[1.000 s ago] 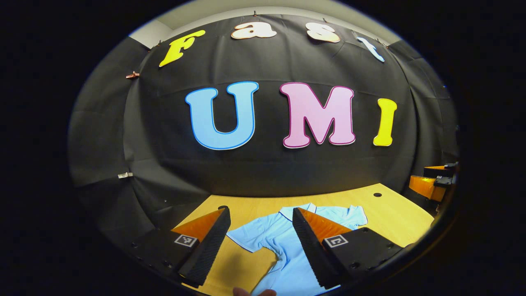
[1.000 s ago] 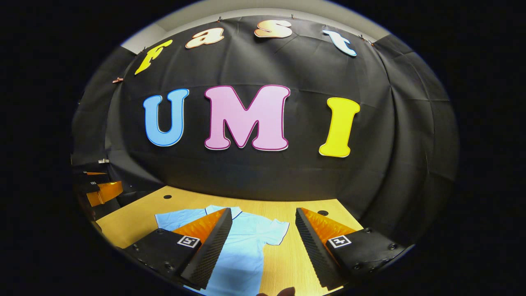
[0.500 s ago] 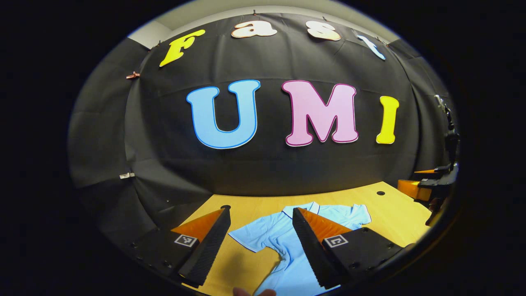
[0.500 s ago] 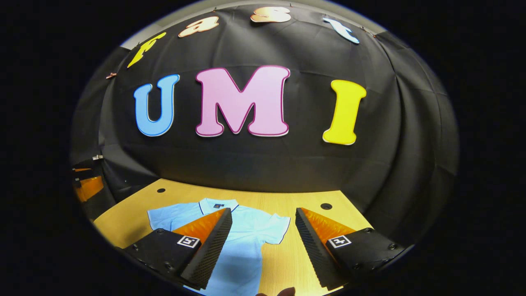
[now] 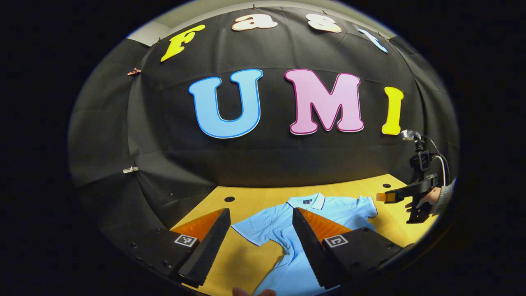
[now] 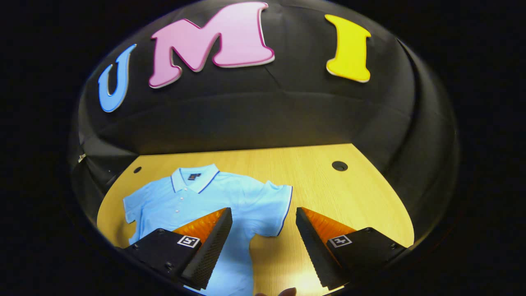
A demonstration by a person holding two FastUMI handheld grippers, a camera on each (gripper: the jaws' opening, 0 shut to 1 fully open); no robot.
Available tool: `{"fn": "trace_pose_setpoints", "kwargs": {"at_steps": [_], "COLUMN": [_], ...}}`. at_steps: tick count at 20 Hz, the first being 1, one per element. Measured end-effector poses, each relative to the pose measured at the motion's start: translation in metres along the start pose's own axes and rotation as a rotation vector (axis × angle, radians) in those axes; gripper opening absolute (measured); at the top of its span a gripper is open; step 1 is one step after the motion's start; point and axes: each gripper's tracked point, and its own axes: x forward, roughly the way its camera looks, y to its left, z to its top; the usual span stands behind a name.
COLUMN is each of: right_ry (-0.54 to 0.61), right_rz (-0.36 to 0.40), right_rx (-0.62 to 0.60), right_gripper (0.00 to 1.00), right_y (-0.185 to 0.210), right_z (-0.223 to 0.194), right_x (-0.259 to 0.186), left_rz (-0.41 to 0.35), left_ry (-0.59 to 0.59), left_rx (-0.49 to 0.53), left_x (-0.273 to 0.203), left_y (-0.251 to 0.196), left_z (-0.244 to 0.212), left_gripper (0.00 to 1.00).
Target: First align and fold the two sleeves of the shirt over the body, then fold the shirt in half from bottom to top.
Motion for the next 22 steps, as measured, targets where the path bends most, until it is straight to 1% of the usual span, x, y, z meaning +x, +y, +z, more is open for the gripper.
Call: {"fn": "trace_pose_setpoints", "kwargs": {"at_steps": [2, 3, 7, 11, 12, 16, 17, 19, 20, 21, 22], "right_ry": [0.072, 0.094, 0.159, 0.205, 0.190, 0.193, 0.194, 0.201, 0.208, 0.211, 0.216], "right_rz": [-0.016, -0.025, -0.057, -0.072, -0.072, -0.069, -0.068, -0.069, -0.067, -0.063, -0.057], "right_rx": [0.027, 0.033, 0.013, -0.002, -0.009, -0.014, -0.011, -0.003, -0.001, 0.004, 0.007], "right_gripper": [0.97, 1.00, 1.00, 1.00, 1.00, 0.98, 0.95, 0.81, 0.78, 0.60, 0.52], "right_y": [-0.008, -0.011, -0.018, -0.018, -0.018, -0.016, -0.014, -0.011, -0.009, -0.006, -0.003], "right_z": [-0.021, -0.027, -0.042, -0.049, -0.045, -0.046, -0.048, -0.048, -0.048, -0.048, -0.048], "right_x": [0.033, 0.043, 0.084, 0.101, 0.105, 0.105, 0.105, 0.106, 0.105, 0.105, 0.105], "left_rz": [0.003, 0.004, 0.009, 0.013, 0.013, 0.014, 0.014, 0.016, 0.017, 0.019, 0.021], "left_ry": [0.009, 0.012, 0.026, 0.038, 0.039, 0.039, 0.041, 0.045, 0.044, 0.045, 0.045], "left_rx": [-0.001, -0.003, -0.007, -0.004, -0.003, -0.006, -0.008, -0.009, -0.010, -0.012, -0.013], "left_x": [0.002, 0.003, 0.008, 0.010, 0.010, 0.011, 0.012, 0.013, 0.013, 0.013, 0.012], "left_y": [0.001, 0.000, 0.002, 0.002, 0.003, 0.004, 0.003, 0.005, 0.006, 0.007, 0.008], "left_z": [-0.003, -0.004, -0.009, -0.012, -0.012, -0.013, -0.014, -0.015, -0.015, -0.016, -0.015], "left_gripper": [0.96, 0.96, 0.96, 0.96, 0.96, 0.96, 0.96, 0.96, 0.96, 0.96, 0.96]}}
